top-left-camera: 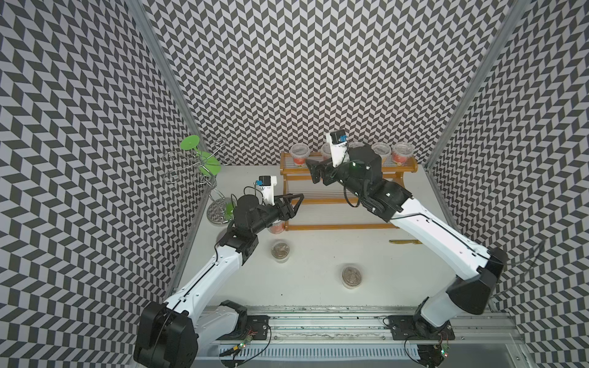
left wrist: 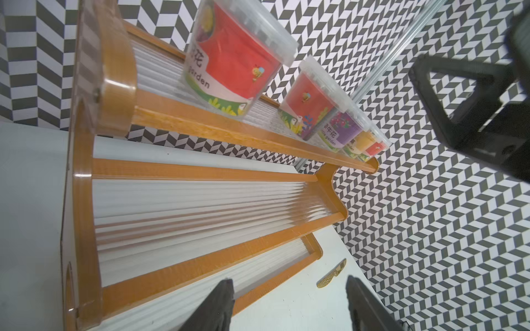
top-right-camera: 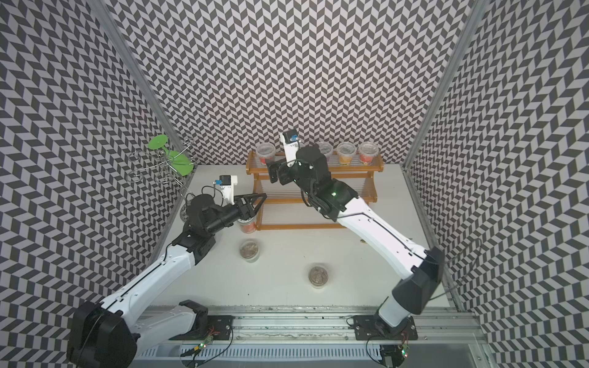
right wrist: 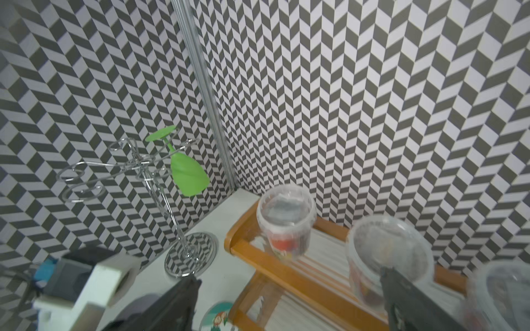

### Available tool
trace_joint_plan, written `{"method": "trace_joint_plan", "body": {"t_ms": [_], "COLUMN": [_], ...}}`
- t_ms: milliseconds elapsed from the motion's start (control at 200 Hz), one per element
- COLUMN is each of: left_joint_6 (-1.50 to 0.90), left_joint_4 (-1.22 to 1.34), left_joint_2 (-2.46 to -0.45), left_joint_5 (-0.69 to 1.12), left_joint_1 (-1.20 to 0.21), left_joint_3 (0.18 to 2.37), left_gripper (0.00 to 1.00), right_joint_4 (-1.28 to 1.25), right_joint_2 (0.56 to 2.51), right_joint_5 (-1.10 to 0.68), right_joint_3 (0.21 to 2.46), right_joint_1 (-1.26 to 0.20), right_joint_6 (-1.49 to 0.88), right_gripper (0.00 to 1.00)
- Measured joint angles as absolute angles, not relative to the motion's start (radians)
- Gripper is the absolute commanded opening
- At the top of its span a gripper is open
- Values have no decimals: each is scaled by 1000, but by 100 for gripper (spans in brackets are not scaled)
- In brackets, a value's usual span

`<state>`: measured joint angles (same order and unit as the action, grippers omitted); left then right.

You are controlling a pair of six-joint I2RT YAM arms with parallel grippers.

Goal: Place the seed container on the shelf
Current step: Place the seed jar on the shelf.

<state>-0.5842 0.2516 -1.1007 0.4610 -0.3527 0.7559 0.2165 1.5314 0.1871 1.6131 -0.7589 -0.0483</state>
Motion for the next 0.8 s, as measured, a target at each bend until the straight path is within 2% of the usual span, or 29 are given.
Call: {"method": "trace_joint_plan", "body": {"t_ms": [265,501,796], "left_joint_6": [-558,-540,-504], "left_joint_4": [239,225,186], "left_joint_2": [-1052,-1003,-992], "left_joint_5": [496,493,416], "left_joint_1": [-353,-363,-487], "left_joint_3": [744,662,612], "left_gripper": [72,77,83], "right_joint_4": [104,54,1], "right_joint_2": [1295,1163,1072], "right_joint_5": [190,187,114], "right_joint_3": [1298,1010,645], "right_joint_1": [-732,-706,-682], "right_joint_6": [-54,-118,-265], "right_gripper": [99,100,99]}}
